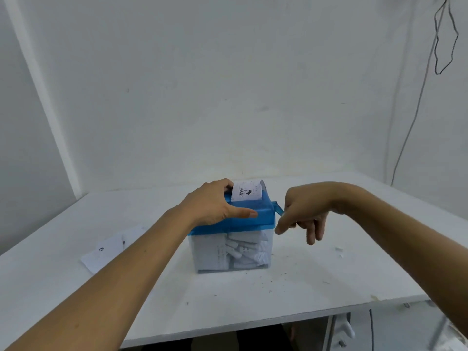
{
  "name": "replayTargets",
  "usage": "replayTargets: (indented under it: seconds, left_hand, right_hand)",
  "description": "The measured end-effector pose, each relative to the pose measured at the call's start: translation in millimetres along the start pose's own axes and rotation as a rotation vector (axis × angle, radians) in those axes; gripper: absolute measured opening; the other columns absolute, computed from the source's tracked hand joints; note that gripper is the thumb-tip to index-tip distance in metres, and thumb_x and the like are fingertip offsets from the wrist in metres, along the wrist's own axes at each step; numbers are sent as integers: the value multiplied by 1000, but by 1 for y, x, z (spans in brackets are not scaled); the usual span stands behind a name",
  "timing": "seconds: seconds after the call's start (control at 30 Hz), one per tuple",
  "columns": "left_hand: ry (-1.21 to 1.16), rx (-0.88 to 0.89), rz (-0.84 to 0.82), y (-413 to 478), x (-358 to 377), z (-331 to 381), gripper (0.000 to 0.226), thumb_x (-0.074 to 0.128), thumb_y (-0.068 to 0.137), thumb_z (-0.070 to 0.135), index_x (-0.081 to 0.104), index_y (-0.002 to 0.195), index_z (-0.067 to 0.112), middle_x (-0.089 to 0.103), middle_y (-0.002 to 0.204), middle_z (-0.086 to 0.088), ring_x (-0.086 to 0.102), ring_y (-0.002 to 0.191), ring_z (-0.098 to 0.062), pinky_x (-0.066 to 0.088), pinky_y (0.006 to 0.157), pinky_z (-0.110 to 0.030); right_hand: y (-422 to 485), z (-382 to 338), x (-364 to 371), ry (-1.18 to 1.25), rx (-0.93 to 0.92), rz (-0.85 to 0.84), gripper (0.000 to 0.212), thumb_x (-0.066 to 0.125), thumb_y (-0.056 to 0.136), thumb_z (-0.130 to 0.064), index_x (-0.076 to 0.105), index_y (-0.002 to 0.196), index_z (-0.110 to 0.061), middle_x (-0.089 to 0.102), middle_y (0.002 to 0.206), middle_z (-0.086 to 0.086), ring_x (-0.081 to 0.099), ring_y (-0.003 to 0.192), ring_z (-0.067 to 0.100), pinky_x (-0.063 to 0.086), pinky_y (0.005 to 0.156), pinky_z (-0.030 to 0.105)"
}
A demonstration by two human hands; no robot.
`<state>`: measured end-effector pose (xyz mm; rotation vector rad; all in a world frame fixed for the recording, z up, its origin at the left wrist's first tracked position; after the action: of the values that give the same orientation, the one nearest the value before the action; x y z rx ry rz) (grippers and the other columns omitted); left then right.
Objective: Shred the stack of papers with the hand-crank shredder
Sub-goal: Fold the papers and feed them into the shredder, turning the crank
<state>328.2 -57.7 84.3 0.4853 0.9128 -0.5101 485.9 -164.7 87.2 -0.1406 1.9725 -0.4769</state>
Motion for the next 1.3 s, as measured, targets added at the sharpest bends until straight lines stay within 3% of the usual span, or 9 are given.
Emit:
replayTargets:
  seconds: [0.27,0.37,0.47,0.57,0.67,0.8,1.0,1.17,1.3]
  left_hand:
    - [30,22,1,1,0,3,78,79,66,70,52,129,34,60,134,11,58,114,-13,53,98,-37]
    - [29,17,-1,-1,-1,5,74,78,66,71,53,125,34,61,131,10,59,111,-14,53,96,-36]
    - [66,13,26,-3,-2,7,72,76,61,77,56,118,38,64,121,15,60,102,-8,53,87,-34]
    - [107,16,52,-6,-3,7,79,73,59,82,54,122,38,62,121,18,59,102,-7,47,74,-24]
    - [110,16,71,-6,-3,8,81,72,60,83,52,125,39,61,125,18,58,103,-8,46,73,-24]
    - [122,4,84,-9,-3,9,80,70,62,84,51,125,38,61,126,17,58,104,-8,48,79,-28]
    - [133,-22,75,-8,-2,8,89,68,60,87,50,131,37,59,135,14,53,101,-9,48,78,-30]
    - [108,2,66,-6,-2,8,98,69,57,87,47,140,40,57,140,18,58,118,-11,50,89,-33]
    - [84,22,46,-5,-2,9,95,70,57,86,49,139,41,59,138,19,59,116,-11,52,92,-34]
  right_hand:
    - [13,-7,-58,136,-97,267,52,70,85,-55,65,72,-5,69,66,3,75,70,17,60,63,30]
    - [26,-6,-74,116,-143,512,52,70,82,-62,72,75,-10,71,67,2,71,62,15,59,56,29]
    - [60,2,-70,80,-170,786,43,63,90,-56,64,76,-15,69,75,5,64,64,19,56,60,35]
    - [97,21,-37,315,-173,842,43,57,97,-46,52,70,-13,62,66,2,55,59,19,49,55,31]
    - [103,34,0,532,-191,867,47,49,104,-33,49,63,-11,55,60,4,44,52,15,37,45,18]
    - [95,46,35,620,-98,796,38,51,102,-19,61,69,-4,64,61,6,56,48,15,47,48,25]
    - [54,45,53,516,-5,568,50,38,106,-37,59,74,-4,64,54,6,57,38,12,48,45,22]
    - [13,24,39,211,-228,414,9,51,96,-11,50,87,-13,64,57,5,61,45,16,53,51,25]
    - [-13,17,20,279,-238,387,34,55,98,-44,61,80,-16,64,68,0,65,60,13,54,59,25]
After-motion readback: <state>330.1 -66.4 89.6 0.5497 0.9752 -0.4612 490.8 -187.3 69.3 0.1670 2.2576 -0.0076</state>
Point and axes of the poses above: each hand's wrist, its own y-axis towards the middle knuckle, its own x-axis out of the palm, z = x × y, the point moved 7 cm from there along y, towards the middle knuckle
